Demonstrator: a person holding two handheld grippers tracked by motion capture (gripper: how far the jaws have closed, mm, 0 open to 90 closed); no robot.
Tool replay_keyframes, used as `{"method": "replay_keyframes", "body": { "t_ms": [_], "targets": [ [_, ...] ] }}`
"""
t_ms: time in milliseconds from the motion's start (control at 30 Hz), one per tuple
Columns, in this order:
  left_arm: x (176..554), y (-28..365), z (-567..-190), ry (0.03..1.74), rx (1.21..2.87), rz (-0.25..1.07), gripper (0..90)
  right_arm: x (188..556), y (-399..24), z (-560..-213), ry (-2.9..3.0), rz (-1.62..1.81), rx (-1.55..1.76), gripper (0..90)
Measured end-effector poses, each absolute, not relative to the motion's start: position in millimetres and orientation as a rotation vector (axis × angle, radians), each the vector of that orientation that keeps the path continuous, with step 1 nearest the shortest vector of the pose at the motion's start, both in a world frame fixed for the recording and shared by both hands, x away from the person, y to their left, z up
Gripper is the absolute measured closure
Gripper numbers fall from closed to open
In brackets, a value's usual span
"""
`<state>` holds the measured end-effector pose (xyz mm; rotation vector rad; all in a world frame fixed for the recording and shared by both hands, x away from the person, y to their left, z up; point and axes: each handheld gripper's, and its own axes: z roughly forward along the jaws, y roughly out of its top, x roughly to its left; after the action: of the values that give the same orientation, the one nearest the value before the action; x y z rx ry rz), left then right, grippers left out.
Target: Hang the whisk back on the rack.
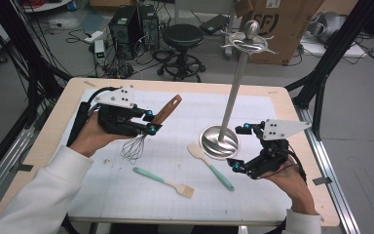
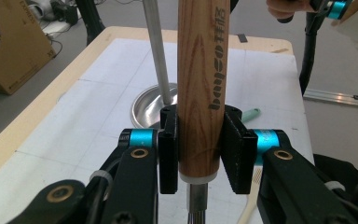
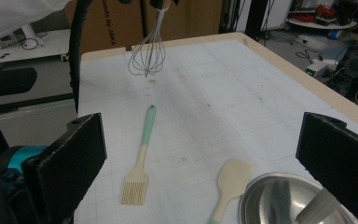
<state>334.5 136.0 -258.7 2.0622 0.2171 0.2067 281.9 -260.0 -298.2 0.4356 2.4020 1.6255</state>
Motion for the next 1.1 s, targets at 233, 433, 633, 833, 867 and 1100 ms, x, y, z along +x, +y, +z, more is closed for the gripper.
{"method": "replay_keyframes", "body": {
  "t_ms": [233,433,633,833,867,1100],
  "targets": [
    [334.4,132.5,-260.8,0.25,2.055,0.218,70.2,279.7,-248.4,-279.5,2.405,1.699,0.389,0.3],
    [335.1,130.9,-260.6,0.246,2.05,0.212,70.2,277.5,-233.5,-264.7,2.444,1.674,0.337,0.3],
    [333.6,128.4,-259.6,0.265,2.041,0.223,70.2,281.1,-219.1,-254.9,2.461,1.646,0.336,0.3],
    [331.9,125.7,-259.3,0.284,2.036,0.238,70.2,284.3,-203.1,-248.9,2.497,1.61,0.32,0.3],
    [331.7,125.4,-259.4,0.285,2.037,0.236,70.2,284.7,-200.9,-248.1,2.498,1.609,0.316,0.3],
    [329.6,126.0,-258.7,0.282,2.034,0.24,70.2,290.8,-180.1,-244.1,2.507,1.594,0.312,0.3]
  ]
}}
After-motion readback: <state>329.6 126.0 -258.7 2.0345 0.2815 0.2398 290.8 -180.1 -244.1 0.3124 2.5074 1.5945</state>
